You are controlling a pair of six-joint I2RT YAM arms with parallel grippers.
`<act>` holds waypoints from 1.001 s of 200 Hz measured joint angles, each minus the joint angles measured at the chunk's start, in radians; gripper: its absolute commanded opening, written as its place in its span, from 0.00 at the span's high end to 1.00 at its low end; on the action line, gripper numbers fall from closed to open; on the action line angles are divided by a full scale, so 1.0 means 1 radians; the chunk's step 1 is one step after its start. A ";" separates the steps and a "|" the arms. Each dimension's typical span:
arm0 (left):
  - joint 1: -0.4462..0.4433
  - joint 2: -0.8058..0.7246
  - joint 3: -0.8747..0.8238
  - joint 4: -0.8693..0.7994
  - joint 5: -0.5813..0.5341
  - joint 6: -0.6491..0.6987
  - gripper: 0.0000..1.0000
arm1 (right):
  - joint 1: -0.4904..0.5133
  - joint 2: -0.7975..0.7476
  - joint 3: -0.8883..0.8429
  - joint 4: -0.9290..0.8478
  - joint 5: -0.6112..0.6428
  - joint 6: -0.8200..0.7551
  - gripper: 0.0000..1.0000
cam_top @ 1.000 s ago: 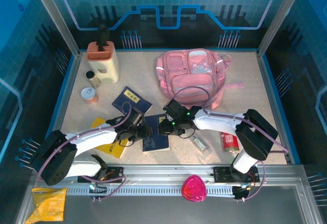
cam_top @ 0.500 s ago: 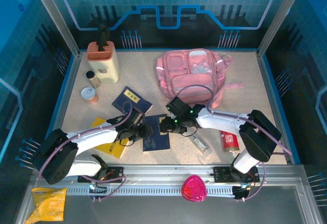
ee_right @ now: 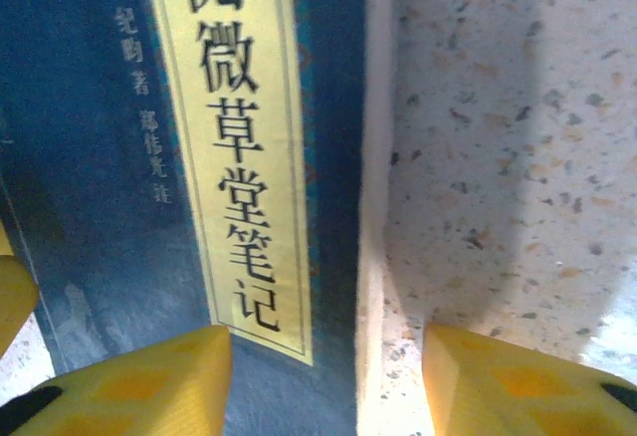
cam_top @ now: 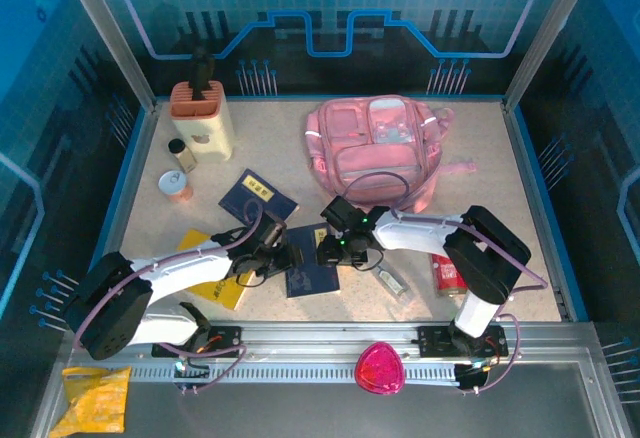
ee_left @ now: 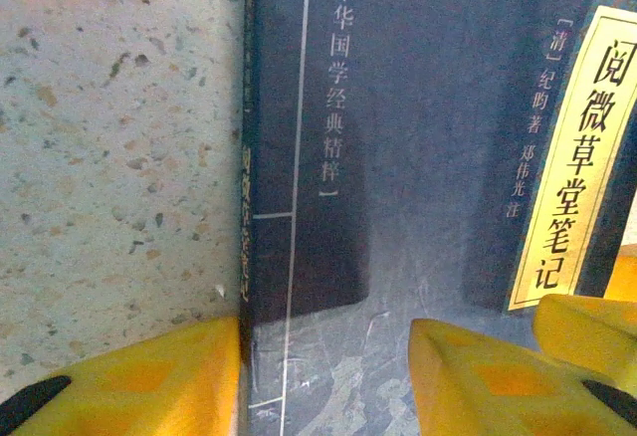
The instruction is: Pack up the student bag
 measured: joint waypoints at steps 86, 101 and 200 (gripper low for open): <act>0.000 0.000 0.000 -0.014 -0.005 0.000 0.52 | 0.016 -0.068 -0.003 0.026 -0.015 0.013 0.64; 0.000 0.000 0.000 -0.016 -0.005 0.000 0.52 | 0.015 -0.089 -0.007 0.031 -0.023 0.014 0.67; 0.000 0.000 0.000 -0.017 -0.008 0.000 0.52 | 0.009 -0.101 -0.037 0.068 -0.043 0.019 0.88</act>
